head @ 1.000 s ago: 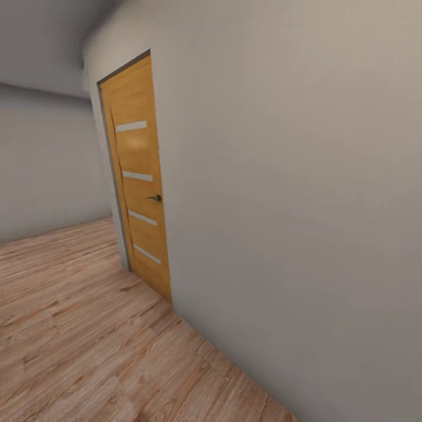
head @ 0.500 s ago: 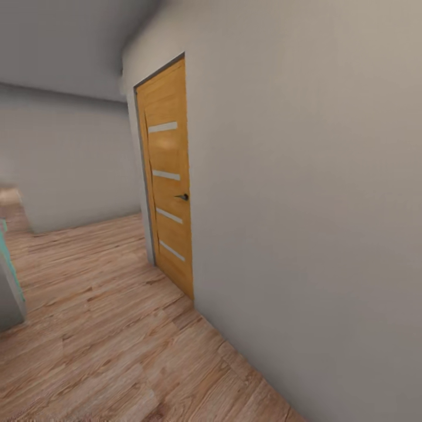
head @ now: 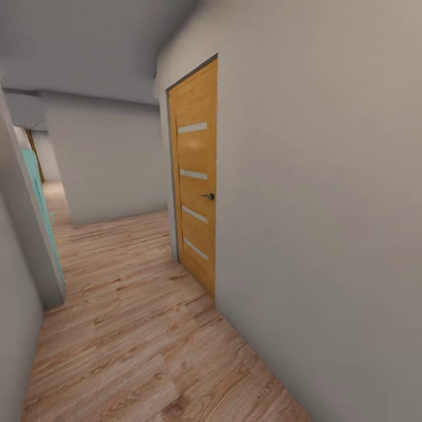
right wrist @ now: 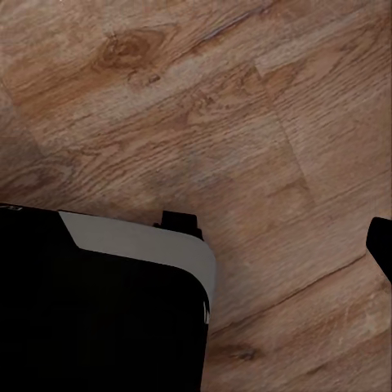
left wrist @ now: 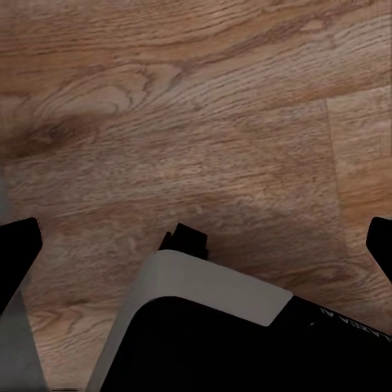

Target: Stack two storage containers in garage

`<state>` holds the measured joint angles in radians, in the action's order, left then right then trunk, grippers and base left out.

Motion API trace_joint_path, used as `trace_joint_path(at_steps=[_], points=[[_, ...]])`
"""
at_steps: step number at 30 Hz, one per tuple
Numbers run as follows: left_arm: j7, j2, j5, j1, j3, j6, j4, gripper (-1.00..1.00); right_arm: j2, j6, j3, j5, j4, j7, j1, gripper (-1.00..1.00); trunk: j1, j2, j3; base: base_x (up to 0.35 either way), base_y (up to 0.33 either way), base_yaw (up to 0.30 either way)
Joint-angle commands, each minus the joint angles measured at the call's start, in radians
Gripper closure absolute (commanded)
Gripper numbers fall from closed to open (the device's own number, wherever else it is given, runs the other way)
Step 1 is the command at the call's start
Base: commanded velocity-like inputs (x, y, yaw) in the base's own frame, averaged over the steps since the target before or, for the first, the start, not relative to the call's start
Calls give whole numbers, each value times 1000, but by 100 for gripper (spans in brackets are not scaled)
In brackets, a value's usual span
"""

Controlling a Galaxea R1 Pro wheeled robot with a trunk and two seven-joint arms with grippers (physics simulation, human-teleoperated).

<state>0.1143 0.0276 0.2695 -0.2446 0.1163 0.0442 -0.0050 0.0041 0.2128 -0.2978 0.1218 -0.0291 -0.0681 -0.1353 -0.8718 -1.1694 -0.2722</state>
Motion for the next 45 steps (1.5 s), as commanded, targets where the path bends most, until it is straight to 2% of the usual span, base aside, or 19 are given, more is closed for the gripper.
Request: trace_joint_path(at_steps=[1, 24, 38, 45], points=[[1, 0, 0, -1, 8, 3, 1, -100, 0, 6, -9, 10, -3, -1, -1, -100, 0, -1, -1, 0, 0, 289], [1, 0, 1, -1, 8, 3, 2, -100, 0, 7, -9, 9, -3, -1, -1, -100, 0, -1, -1, 43, 0, 289], [-1, 0, -1, -1, 8, 2, 1, -100, 0, 7, -9, 9, -3, -1, -1, -100, 0, -1, -1, 243, 0, 287], [0, 0, -1, -1, 8, 1, 1, -100, 0, 10, -9, 9, -3, -7, -1, -100, 0, -1, -1, 318, -5, 72]])
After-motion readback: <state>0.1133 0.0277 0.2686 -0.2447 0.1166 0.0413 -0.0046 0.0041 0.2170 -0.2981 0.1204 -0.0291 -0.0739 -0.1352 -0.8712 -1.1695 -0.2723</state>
